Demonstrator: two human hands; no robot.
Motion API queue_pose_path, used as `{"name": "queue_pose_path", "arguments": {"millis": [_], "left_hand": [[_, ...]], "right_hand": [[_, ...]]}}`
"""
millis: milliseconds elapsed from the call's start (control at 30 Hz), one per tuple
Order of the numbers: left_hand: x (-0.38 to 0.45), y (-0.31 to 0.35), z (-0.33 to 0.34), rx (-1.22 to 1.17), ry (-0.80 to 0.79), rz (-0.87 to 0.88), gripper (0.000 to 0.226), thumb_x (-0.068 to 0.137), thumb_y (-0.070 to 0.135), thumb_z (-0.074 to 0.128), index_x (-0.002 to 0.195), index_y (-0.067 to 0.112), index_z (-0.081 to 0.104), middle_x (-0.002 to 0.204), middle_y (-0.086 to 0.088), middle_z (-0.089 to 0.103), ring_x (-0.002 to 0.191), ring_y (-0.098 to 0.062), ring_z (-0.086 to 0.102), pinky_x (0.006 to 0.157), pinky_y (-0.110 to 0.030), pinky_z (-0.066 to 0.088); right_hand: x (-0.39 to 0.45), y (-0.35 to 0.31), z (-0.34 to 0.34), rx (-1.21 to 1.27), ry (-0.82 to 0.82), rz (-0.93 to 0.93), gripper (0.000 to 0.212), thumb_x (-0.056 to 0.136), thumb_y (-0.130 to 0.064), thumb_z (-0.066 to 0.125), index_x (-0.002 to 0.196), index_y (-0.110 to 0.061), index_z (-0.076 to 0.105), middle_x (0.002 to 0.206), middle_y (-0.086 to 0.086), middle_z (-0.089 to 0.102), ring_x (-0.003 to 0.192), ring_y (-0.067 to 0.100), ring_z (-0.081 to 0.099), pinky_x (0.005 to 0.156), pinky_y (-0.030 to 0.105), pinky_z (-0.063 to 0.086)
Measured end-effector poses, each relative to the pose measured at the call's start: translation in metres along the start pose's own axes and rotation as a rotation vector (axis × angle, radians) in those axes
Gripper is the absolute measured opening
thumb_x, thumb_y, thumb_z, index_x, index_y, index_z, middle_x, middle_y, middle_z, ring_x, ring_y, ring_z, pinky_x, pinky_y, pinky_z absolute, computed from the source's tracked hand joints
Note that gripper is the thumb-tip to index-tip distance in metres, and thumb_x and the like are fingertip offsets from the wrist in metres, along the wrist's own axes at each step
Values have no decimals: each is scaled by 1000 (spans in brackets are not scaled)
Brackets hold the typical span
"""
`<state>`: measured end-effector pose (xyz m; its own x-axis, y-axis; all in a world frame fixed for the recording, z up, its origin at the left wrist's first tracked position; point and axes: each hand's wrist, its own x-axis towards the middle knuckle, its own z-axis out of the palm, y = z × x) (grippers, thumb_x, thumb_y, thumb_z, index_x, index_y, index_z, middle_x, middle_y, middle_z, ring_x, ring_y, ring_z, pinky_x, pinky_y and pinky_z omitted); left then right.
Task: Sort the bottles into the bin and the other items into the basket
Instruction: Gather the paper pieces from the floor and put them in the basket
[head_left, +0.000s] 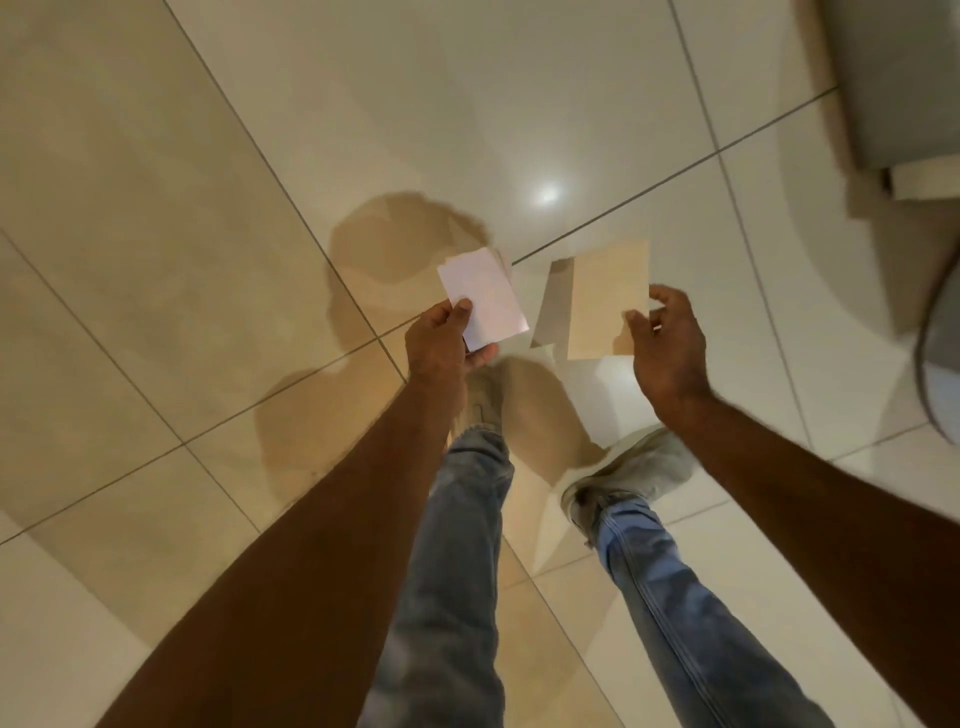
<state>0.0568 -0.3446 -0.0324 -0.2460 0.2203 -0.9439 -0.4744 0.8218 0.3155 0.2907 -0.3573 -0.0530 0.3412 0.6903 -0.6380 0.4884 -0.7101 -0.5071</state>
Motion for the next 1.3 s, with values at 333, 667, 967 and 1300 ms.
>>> {"name": "queue_pose_path", "arguments": {"millis": [333,667,967,1300], "left_hand": [[-190,62,-10,197,-92,23,19,95,20,70,107,6,68,120,-19,68,102,-33,67,64,-32,62],[-391,124,-19,314,-291,161,13,98,10,65,103,-1,60,106,-19,59,99,-33,64,78,-36,64],[-538,141,33,457,-455,311,16,102,9,58,115,0,63,107,-12,65,93,-25,67,76,-34,64],[-675,64,159,604,-637,516,7,100,17,63,95,12,63,97,-6,69,81,-20,70,64,-30,62]], "right_hand": [[-141,-77,-136,-23,116,113,10,98,-20,60,107,-16,60,76,-13,55,67,0,53,57,4,37],[-293,-192,-256,105,251,-2,6,95,-14,56,101,-13,59,87,-3,62,73,14,56,55,6,39],[-393,-215,-374,318,432,-76,15,97,-20,53,108,-12,59,95,-1,64,82,14,59,61,9,42],[-455,-133,-538,594,697,-114,15,100,-22,53,113,-17,56,99,-14,65,89,-7,62,70,10,50]]}}
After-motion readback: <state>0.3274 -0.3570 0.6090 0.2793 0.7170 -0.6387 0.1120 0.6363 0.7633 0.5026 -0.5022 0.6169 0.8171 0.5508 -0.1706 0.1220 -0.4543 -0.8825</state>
